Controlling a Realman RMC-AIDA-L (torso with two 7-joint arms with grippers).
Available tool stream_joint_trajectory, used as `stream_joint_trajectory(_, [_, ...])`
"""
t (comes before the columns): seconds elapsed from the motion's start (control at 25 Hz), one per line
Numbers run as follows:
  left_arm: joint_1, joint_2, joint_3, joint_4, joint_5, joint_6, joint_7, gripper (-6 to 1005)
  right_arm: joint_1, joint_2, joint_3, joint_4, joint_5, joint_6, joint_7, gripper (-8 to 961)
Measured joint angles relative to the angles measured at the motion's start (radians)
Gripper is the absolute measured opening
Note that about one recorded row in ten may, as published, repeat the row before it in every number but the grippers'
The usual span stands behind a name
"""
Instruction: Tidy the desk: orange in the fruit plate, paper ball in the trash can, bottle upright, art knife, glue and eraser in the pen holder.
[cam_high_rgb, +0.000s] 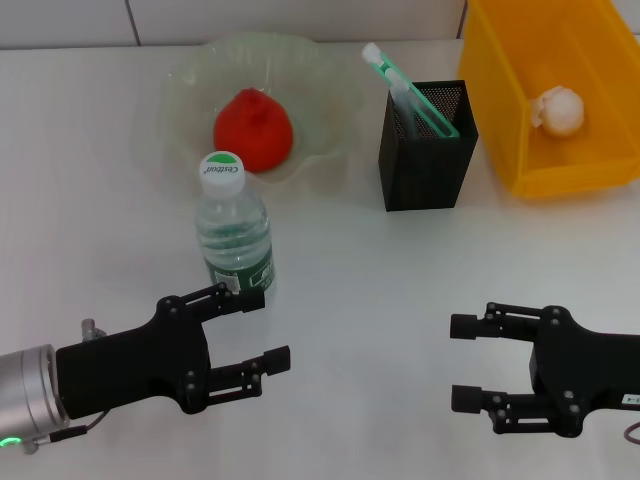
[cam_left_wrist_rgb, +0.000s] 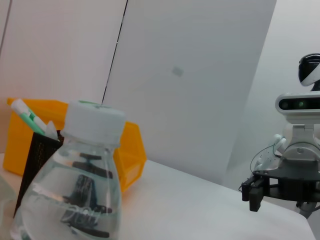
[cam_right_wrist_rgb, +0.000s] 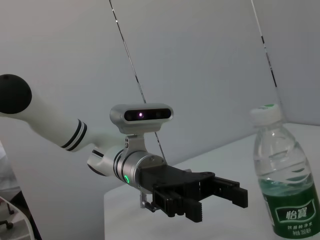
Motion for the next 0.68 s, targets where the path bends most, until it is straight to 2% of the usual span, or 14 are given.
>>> stream_joint_trajectory(0.68, [-0.001,0.003,0.0,0.001,-0.002,0.006,-0.003,781,0.026,0.014,-0.007,0.001,-0.009,0.039,0.0,753])
